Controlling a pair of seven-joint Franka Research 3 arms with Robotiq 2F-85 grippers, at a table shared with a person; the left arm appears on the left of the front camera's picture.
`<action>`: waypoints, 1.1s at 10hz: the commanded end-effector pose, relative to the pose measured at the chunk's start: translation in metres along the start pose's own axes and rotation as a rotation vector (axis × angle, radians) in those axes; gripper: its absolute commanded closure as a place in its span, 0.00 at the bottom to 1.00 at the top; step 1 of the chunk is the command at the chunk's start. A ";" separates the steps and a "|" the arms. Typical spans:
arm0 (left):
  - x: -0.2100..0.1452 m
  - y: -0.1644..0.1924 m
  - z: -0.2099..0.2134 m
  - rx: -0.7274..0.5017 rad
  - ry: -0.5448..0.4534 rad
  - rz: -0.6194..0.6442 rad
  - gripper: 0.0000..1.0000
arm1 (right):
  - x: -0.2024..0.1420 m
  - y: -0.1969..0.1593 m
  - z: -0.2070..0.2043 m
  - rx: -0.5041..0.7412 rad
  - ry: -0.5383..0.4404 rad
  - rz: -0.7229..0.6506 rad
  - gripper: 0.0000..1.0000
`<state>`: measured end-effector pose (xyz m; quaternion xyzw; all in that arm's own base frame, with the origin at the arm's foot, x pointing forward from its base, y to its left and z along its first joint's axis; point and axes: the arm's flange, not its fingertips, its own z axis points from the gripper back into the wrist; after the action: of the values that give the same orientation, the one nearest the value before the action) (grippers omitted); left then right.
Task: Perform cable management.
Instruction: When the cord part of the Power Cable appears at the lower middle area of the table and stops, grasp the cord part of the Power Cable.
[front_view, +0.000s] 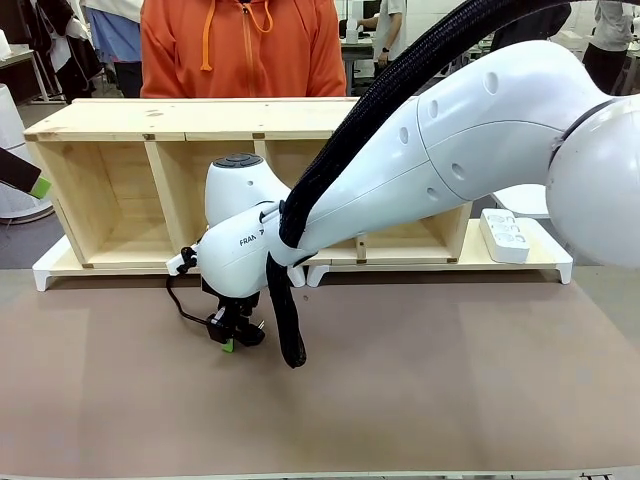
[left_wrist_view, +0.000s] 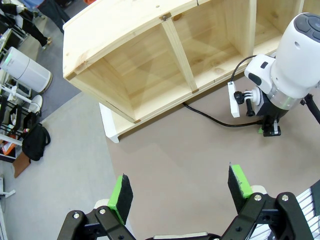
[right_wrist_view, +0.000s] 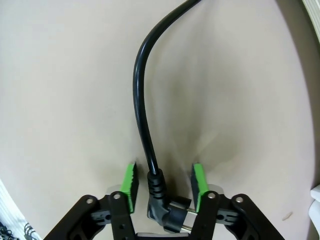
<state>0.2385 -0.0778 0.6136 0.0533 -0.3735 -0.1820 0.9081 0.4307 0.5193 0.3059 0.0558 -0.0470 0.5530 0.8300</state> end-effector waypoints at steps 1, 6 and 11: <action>0.001 0.000 -0.001 0.001 -0.002 0.004 0.00 | 0.004 -0.001 -0.004 -0.009 0.001 0.022 0.60; 0.001 0.000 -0.001 0.001 -0.002 0.004 0.00 | 0.005 -0.005 -0.002 0.003 -0.008 0.020 1.00; 0.001 0.000 -0.001 0.001 -0.002 0.004 0.00 | 0.002 -0.003 0.002 -0.002 -0.007 0.006 1.00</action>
<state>0.2385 -0.0778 0.6136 0.0533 -0.3735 -0.1820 0.9081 0.4345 0.5201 0.3078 0.0579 -0.0501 0.5548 0.8284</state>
